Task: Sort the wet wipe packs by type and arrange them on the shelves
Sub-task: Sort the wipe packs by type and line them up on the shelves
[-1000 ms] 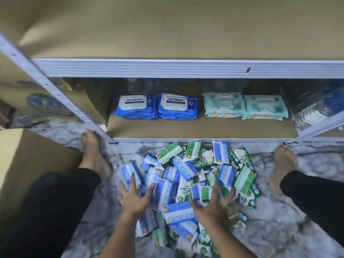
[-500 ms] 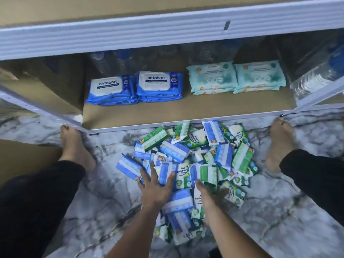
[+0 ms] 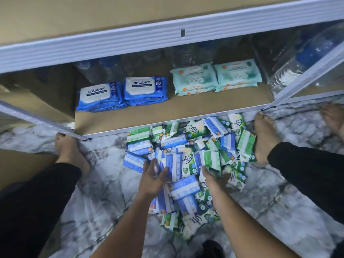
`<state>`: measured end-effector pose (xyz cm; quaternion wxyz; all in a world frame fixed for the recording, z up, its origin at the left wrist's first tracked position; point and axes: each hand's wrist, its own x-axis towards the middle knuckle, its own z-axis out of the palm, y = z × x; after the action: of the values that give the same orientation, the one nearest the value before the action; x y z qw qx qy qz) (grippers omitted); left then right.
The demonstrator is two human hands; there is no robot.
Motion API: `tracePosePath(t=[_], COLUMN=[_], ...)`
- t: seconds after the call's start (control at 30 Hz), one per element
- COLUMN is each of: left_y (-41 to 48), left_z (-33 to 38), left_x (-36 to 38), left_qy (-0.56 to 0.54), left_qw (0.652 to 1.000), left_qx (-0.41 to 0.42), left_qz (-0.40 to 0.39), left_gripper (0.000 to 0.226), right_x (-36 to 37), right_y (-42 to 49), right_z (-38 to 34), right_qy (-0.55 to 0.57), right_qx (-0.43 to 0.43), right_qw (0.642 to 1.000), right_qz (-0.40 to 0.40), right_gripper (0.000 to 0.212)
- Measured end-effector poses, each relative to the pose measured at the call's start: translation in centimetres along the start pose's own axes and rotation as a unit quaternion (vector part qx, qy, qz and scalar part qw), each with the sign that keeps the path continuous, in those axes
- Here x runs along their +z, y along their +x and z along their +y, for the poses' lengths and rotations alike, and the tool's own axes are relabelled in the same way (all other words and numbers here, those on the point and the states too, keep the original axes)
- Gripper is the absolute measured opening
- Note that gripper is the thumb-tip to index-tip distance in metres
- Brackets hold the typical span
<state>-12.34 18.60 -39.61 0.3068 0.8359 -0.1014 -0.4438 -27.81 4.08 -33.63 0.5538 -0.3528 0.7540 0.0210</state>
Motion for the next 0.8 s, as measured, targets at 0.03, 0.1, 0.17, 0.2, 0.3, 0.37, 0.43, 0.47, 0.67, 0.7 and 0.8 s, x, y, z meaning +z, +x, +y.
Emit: tracePosePath(t=[0.03, 0.1, 0.17, 0.2, 0.3, 0.37, 0.43, 0.47, 0.67, 0.7, 0.8], left_y=[-0.5, -2.0, -3.7, -4.3, -5.1, -4.8, -4.3, -4.2, -4.4, -4.2, -3.8], left_z=[-0.6, -1.6, -2.7, -3.1, -3.6, -2.8, -2.2, -1.8, 1.9, 2.3, 3.0], left_x=[-0.6, -1.0, -0.4, 0.1, 2.8, 4.9, 6.7, 7.3, 9.6, 10.1, 10.3], left_qy=[0.021, 0.054, 0.030, -0.023, -0.180, -0.178, -0.161, -0.156, -0.148, -0.148, -0.136], left_qw=[0.999, 0.992, 0.982, 0.978, 0.960, 0.958, 0.954, 0.953, 0.948, 0.948, 0.948], left_qx=[-0.006, -0.083, -0.178, -0.206, -0.211, -0.226, -0.253, -0.257, -0.280, -0.280, -0.285], left_qz=[0.034, 0.078, 0.047, 0.011, -0.023, -0.001, 0.022, 0.032, 0.035, 0.032, 0.027], left_gripper=[0.088, 0.093, 0.101, 0.106, 0.114, 0.121, 0.124, 0.126, 0.109, 0.108, 0.107], right_x=[0.0, 0.3, 1.2, 1.2, 1.1, 2.1, 3.2, 3.6, 0.9, 0.6, -0.2], right_y=[-0.7, 0.7, 3.2, 3.2, -3.1, -3.0, 0.1, 0.6, 2.6, 2.6, 2.6], right_z=[0.5, 3.7, 7.7, 8.7, 6.5, 7.1, 8.4, 8.2, 5.3, 5.0, 4.2], right_qy=[0.008, 0.037, 0.073, 0.101, 0.182, 0.193, 0.219, 0.219, 0.188, 0.184, 0.168], right_qx=[0.000, 0.015, 0.052, 0.082, 0.204, 0.201, 0.184, 0.179, 0.142, 0.136, 0.128], right_qw=[1.000, 0.999, 0.996, 0.991, 0.962, 0.960, 0.958, 0.959, 0.971, 0.972, 0.976], right_qz=[0.000, 0.009, 0.016, 0.010, -0.009, -0.034, -0.027, -0.011, 0.044, 0.057, 0.047], right_gripper=[0.141, 0.137, 0.135, 0.119, 0.087, 0.080, 0.094, 0.095, 0.055, 0.061, 0.070])
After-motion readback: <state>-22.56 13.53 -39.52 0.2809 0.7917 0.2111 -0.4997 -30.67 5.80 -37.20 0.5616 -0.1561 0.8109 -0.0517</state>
